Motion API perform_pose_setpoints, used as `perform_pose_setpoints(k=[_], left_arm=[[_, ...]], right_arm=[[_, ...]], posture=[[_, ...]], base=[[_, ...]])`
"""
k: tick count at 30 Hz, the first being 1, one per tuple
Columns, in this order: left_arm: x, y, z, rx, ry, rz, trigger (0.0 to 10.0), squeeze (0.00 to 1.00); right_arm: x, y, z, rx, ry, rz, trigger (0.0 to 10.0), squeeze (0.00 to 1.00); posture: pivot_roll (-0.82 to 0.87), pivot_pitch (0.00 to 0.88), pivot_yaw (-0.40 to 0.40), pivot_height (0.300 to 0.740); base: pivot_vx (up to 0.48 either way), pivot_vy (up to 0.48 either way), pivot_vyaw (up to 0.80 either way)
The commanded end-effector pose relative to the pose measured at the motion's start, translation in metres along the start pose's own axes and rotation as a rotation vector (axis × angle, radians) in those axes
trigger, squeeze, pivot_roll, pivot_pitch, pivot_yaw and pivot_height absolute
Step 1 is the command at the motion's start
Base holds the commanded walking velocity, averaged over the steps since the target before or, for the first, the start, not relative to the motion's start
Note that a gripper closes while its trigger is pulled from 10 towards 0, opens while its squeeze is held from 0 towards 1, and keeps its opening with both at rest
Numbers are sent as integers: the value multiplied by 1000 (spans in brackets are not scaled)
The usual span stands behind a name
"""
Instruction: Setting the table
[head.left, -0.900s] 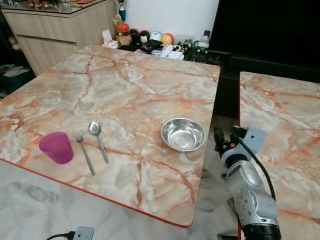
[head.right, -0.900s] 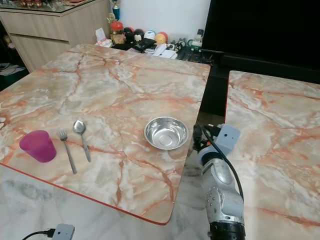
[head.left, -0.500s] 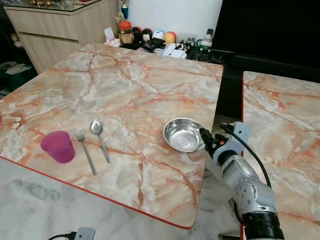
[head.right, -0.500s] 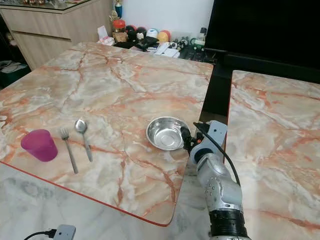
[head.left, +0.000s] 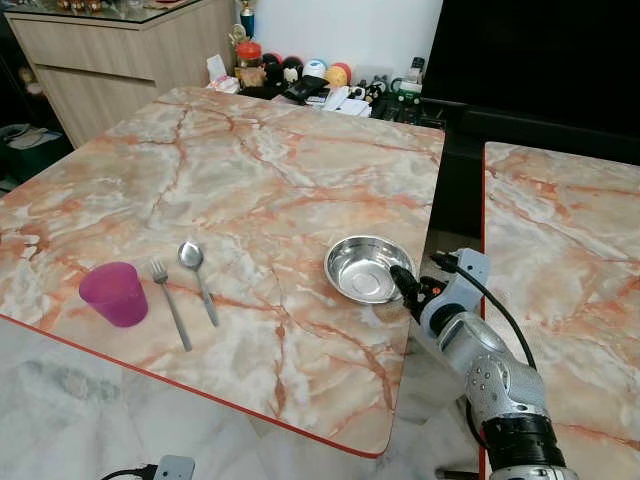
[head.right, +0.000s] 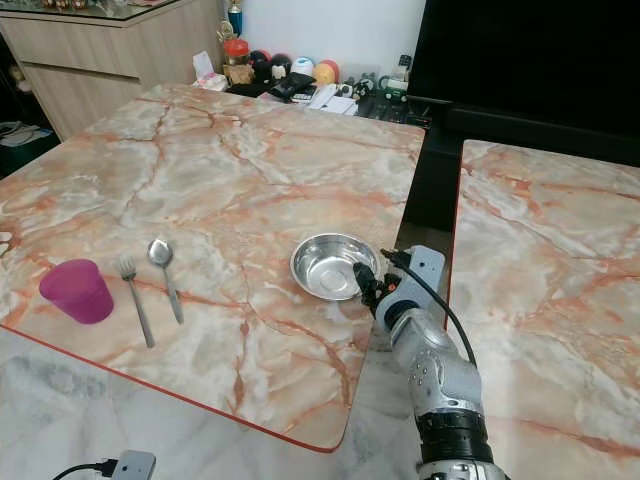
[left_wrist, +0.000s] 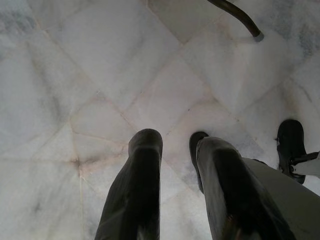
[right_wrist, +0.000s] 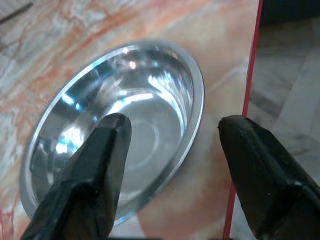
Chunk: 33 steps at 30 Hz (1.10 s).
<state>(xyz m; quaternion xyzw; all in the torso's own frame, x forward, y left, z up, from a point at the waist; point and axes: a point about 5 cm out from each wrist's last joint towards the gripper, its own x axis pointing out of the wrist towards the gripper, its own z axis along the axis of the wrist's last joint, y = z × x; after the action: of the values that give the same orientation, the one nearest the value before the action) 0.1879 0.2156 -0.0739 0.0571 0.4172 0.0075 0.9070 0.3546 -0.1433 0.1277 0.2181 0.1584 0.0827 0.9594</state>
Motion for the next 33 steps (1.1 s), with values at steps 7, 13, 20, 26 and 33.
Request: perform_pose_setpoints(k=[7, 13, 20, 26, 33], left_arm=[[-2, -3, -9, 19, 35, -10, 10000, 0], [-2, -4, -9, 21, 36, -13, 10000, 0], [-2, -4, -10, 29, 42, -16, 10000, 0], [-2, -4, -10, 29, 45, -15, 10000, 0], [-2, -5, -13, 26, 53, -16, 10000, 0]], right_arm=[[5, 1, 1, 23, 14, 29, 10000, 0], [8, 3, 1, 28, 20, 67, 10000, 0], [11, -3, -4, 14, 49, 46, 10000, 0], [13, -4, -3, 16, 45, 48, 0, 0], [13, -5, -5, 13, 49, 54, 0, 0]], posture=[[38, 95, -7, 740], [39, 88, -8, 740], [45, 89, -9, 740], [46, 100, -10, 740], [50, 109, -13, 740]], base=[[0, 0, 0], [0, 0, 0], [0, 0, 0], [0, 0, 0], [0, 0, 0]])
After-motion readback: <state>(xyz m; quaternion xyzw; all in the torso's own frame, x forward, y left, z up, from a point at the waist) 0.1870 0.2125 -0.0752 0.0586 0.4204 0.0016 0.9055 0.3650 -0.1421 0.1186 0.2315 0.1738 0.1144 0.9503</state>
